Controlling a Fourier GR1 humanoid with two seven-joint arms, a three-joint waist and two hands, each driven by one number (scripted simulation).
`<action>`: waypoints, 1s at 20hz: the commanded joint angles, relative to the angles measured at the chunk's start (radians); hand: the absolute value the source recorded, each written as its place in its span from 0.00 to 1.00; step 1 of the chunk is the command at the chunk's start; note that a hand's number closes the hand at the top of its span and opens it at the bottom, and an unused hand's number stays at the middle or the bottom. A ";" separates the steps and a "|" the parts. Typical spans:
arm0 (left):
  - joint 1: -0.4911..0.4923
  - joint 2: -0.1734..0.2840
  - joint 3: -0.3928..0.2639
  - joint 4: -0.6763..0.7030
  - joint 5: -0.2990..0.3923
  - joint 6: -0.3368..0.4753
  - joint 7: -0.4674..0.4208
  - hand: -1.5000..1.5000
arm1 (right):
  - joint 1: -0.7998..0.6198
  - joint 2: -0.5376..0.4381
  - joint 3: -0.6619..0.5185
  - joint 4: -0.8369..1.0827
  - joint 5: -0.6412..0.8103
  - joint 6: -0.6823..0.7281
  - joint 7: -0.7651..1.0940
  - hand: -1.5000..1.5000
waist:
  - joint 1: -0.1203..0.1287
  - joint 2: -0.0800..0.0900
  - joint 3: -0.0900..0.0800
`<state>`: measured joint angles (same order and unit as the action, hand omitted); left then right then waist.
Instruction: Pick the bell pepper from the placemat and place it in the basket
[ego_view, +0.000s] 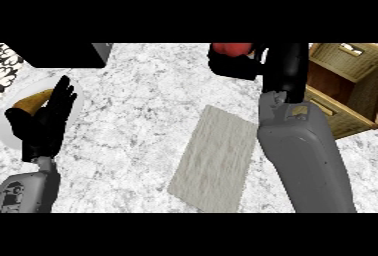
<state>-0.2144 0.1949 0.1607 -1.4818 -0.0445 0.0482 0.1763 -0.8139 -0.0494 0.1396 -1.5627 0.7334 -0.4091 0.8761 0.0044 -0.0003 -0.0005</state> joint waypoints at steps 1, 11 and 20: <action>0.015 -0.025 -0.015 -0.009 -0.010 0.016 -0.008 0.50 | -0.064 -0.063 -0.117 0.131 -0.041 -0.001 -0.078 1.00 | 0.005 0.003 0.000; 0.001 0.013 0.023 -0.015 0.023 -0.017 0.016 0.50 | -0.222 -0.209 -0.215 0.380 -0.039 0.115 -0.126 1.00 | 0.003 0.002 0.000; 0.046 -0.009 -0.004 -0.034 -0.002 -0.008 -0.026 0.50 | -0.308 -0.229 -0.280 0.690 -0.029 0.073 -0.207 1.00 | 0.014 0.003 0.000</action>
<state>-0.2074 0.1887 0.1598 -1.4732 -0.0484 0.0438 0.1554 -1.0931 -0.2644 -0.1013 -0.9752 0.7234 -0.3321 0.7019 0.0147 0.0038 -0.0002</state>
